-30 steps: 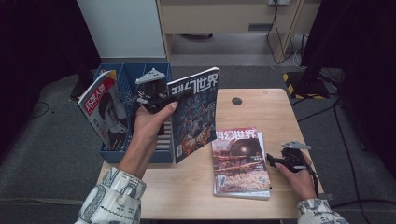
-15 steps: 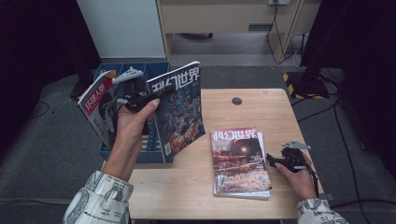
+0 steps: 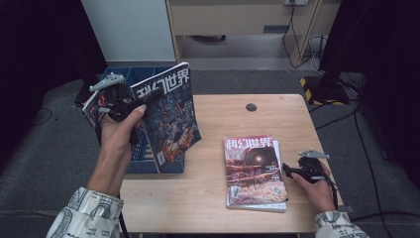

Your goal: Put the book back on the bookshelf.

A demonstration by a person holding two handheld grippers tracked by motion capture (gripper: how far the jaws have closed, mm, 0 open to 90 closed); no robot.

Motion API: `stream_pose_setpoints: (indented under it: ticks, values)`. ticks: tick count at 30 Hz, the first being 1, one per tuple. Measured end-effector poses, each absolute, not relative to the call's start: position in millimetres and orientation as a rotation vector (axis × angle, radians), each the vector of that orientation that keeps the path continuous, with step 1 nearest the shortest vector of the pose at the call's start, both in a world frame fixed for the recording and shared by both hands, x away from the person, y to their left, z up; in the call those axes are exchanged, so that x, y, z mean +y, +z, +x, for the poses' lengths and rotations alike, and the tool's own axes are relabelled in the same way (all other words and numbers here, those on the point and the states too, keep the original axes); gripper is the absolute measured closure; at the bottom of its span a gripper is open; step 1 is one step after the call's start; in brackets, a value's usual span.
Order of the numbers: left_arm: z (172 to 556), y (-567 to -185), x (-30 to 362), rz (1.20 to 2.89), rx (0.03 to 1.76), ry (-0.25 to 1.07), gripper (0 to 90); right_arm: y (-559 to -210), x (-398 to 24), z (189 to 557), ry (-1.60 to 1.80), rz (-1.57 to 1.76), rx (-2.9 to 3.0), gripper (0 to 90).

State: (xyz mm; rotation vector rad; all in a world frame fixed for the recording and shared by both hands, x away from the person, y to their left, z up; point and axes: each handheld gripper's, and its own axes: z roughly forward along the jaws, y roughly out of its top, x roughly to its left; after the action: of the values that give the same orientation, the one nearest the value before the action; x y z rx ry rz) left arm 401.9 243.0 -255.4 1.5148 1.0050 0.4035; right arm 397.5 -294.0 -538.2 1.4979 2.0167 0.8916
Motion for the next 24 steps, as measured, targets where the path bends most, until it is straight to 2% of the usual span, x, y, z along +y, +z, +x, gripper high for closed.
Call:
stream_pose_setpoints:
  ticks: [24]
  values:
    - [401.0, -259.4, 279.3, 1.473, 1.081, 0.459, 81.9, -538.2, -294.0, 397.7, 0.891, 1.496, 2.018, 17.5]
